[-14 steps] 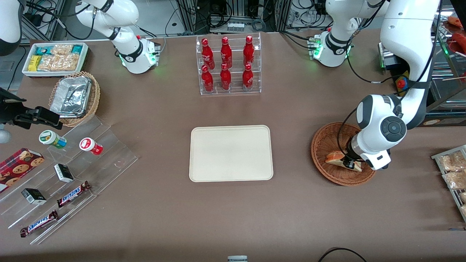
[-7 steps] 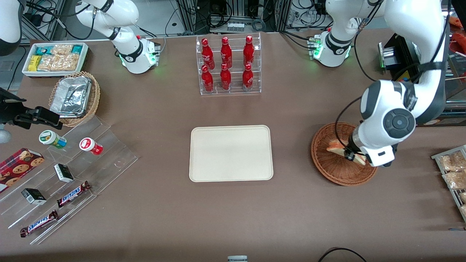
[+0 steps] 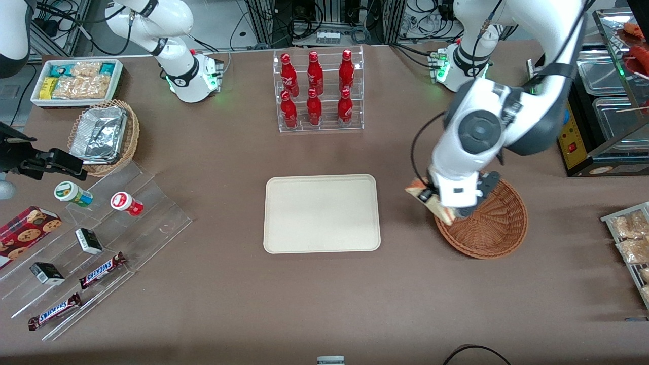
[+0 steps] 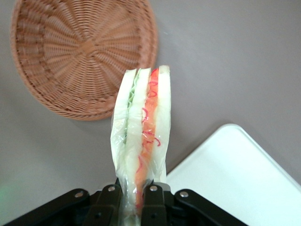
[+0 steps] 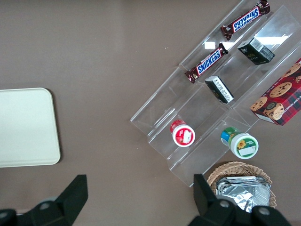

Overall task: Place sandwich from basket to tray
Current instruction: 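Lift the sandwich out of the basket and carry it over the white tray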

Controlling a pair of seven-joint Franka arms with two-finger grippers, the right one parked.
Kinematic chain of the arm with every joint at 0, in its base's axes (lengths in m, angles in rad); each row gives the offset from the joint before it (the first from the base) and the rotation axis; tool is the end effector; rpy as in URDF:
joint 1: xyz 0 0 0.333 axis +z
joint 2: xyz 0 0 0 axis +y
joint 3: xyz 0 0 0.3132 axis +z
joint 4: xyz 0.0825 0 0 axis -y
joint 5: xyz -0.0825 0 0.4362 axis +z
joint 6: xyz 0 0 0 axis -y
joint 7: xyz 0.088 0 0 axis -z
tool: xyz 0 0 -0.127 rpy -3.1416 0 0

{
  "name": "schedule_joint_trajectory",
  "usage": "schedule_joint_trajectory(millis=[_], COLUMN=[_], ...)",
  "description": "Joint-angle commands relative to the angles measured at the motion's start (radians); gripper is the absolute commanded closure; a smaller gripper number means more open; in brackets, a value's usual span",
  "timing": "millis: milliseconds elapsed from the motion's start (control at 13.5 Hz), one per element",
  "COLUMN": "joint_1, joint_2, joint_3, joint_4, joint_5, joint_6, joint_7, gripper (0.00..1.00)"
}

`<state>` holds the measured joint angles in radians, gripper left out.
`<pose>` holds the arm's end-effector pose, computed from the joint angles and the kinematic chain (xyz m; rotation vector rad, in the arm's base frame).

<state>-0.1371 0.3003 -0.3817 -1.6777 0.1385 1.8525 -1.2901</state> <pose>0.6011 -0.3087 0.3866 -2.8442 -1.0961 0.0727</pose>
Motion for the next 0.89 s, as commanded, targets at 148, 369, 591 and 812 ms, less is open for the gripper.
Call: schedule_joint_trajectory(millis=[148,369,591,812], joint_1=[0.004,0.002,-0.082,-0.127], joint_2=[0.150,0.244,0.333,0.393], joint_3=[-0.175,-0.258,-0.263,-0.263], joint_4=[0.070,0.087,0.150,0.202], joint_5=[0.145,0.232,0.334,0.375], joint_6=[0.085,0.136,0.136,0.151], joint_7=[0.009,0.006,0.005,0.018], gripper=[1.00,1.00,1.00,1.00])
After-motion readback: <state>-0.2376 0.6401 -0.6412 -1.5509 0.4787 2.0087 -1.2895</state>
